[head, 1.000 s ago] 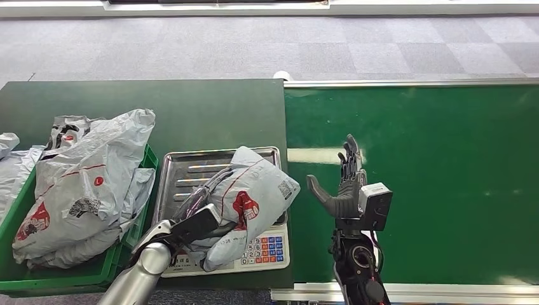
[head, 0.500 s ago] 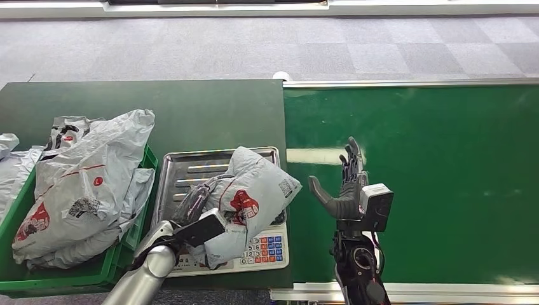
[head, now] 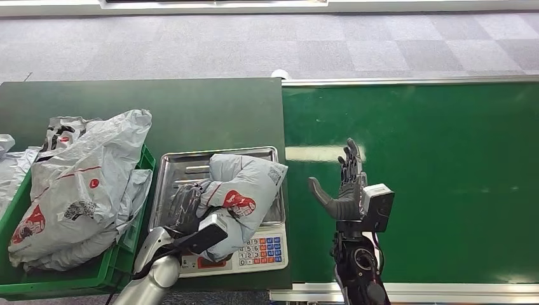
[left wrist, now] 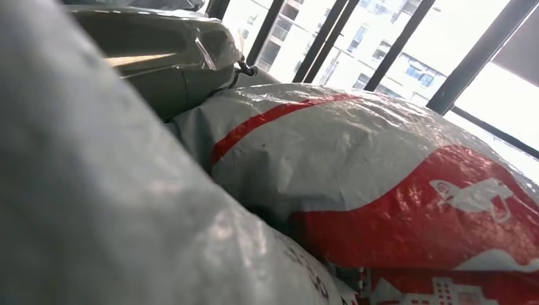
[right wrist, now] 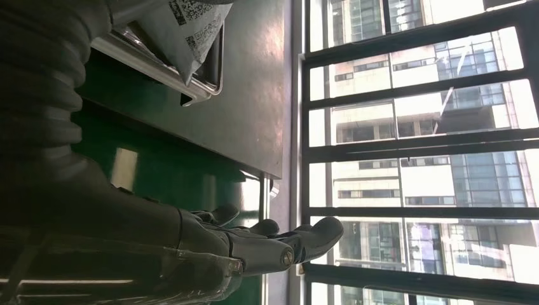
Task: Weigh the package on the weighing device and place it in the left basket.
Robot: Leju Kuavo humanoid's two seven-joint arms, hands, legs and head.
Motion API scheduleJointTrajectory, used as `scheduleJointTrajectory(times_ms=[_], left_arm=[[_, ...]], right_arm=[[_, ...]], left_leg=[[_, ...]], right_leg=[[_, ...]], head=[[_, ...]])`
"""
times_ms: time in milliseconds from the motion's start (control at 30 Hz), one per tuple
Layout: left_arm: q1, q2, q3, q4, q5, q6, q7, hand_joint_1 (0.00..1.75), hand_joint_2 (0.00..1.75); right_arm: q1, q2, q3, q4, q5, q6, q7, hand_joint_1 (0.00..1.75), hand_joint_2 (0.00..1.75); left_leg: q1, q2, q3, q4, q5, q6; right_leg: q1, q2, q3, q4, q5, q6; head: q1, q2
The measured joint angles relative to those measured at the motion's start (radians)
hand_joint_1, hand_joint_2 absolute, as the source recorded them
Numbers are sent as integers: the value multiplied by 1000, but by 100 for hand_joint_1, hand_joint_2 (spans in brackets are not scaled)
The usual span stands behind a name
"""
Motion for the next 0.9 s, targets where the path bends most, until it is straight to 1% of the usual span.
scheduleJointTrajectory(times_ms=[67, 133, 200, 367, 433, 567, 667, 767, 900], left_arm=[[9, -3, 1, -8, 7, 31, -12, 172, 175], [20, -6, 3, -16, 33, 72, -37, 171, 87], [31, -9, 5, -24, 78, 122, -81, 174, 0], [46, -18, 6, -61, 208, 258, -231, 175, 0], [47, -22, 6, -80, 238, 290, -266, 175, 0], [49, -24, 5, -109, 284, 326, -304, 175, 0], [52, -21, -11, -158, 383, 386, -334, 175, 0], [59, -22, -13, -252, 430, 403, -338, 175, 0], [73, -56, 41, -426, 421, 404, -338, 175, 0]], right_arm=[[0, 0, -2, 0, -2, 3, 0, 0, 175], [0, 1, -4, 0, -4, 5, -3, 0, 175], [0, 2, -6, 1, -8, 5, -7, 0, 175], [-6, 6, -9, 11, -23, 5, -20, 0, 175], [-11, 8, -9, 18, -27, 4, -26, 0, 175], [-17, 11, -8, 30, -31, 3, -29, 0, 175], [-24, 11, -6, 43, -38, 0, -31, 0, 175], [-34, 12, 1, 61, -43, -1, -34, 0, 175], [-41, 16, 12, 85, -49, -5, -46, 0, 175]], left_leg=[[0, 0, -1, 0, 0, 0], [0, 0, -2, 0, 0, 0], [0, 0, -4, 0, 0, 0], [0, 0, -6, 0, 0, 0], [0, 0, -6, 0, 0, 0], [0, 0, -7, 0, 0, 0], [0, 0, -7, 0, 0, 0], [0, 0, -7, 0, 0, 0], [1, 0, -8, 0, 0, 0]], right_leg=[[0, 0, -1, 0, 0, 0], [0, 0, -2, 0, 0, 0], [0, 0, -4, 0, 0, 0], [0, 0, -6, 0, 0, 0], [0, 0, -6, 0, 0, 0], [0, 0, -6, 0, 0, 0], [0, 0, -7, 0, 0, 0], [1, 0, -7, 0, 0, 0], [1, 0, -7, 0, 0, 0]], head=[[0, 0], [0, 0], [0, 0], [0, 0], [0, 0], [0, 0], [0, 0], [0, 0], [0, 0]])
